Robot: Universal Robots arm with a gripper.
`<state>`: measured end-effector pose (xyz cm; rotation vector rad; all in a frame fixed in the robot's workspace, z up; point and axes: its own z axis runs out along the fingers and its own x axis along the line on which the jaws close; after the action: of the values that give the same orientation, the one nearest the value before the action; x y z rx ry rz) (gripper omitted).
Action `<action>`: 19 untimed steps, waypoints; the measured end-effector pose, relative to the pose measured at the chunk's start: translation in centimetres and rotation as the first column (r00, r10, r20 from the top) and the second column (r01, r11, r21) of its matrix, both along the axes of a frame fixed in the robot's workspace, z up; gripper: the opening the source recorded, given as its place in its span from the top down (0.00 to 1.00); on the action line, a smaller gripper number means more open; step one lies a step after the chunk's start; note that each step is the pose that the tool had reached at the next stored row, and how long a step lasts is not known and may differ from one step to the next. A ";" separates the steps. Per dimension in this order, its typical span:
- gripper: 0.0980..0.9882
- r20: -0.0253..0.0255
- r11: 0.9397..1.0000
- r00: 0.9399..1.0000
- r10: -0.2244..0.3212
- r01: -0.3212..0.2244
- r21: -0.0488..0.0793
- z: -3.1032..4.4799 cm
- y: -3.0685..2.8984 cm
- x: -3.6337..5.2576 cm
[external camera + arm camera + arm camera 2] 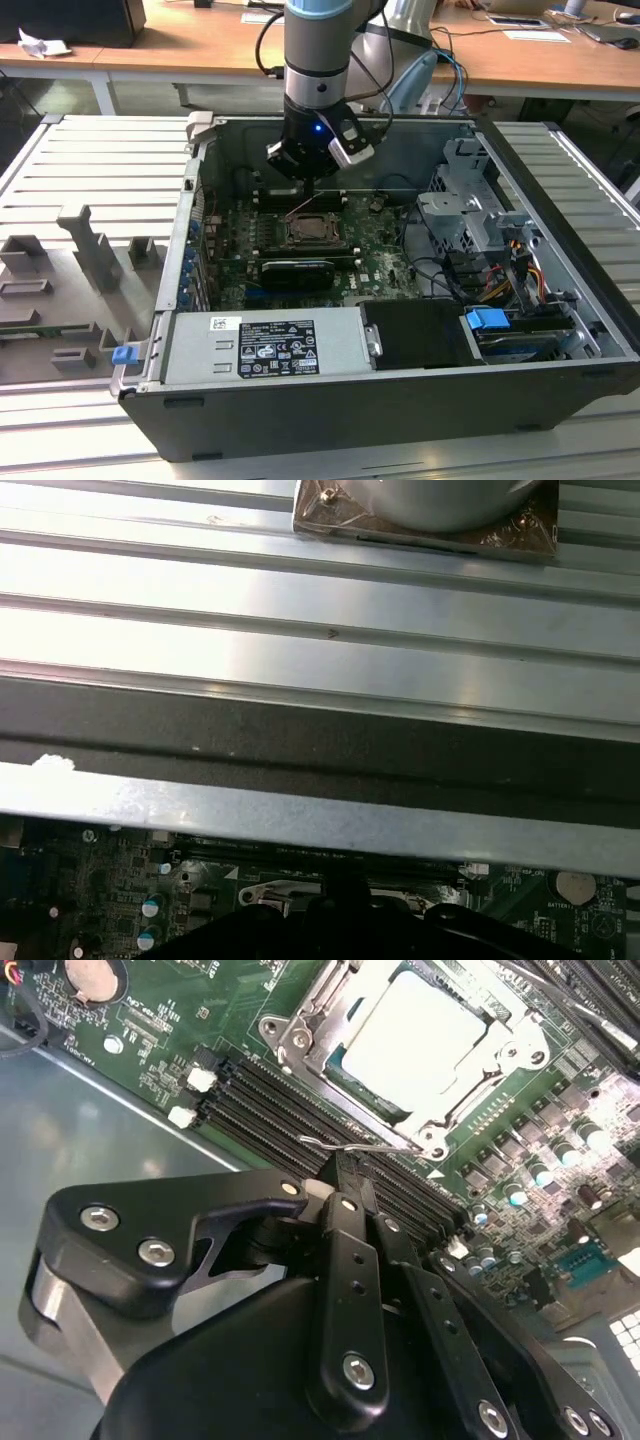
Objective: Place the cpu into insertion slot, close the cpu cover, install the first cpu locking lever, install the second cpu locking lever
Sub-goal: 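Install the first cpu locking lever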
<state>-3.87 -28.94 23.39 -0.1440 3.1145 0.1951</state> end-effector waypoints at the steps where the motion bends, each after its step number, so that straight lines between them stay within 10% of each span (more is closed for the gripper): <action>1: 0.99 0.000 1.000 1.000 -0.005 0.005 0.000 -0.06 -0.02 0.02; 19: 0.99 0.000 1.000 1.000 -0.011 0.011 -0.005 -2.00 -0.03 1.85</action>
<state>-2.02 -28.97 21.39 -0.1264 3.1153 0.1864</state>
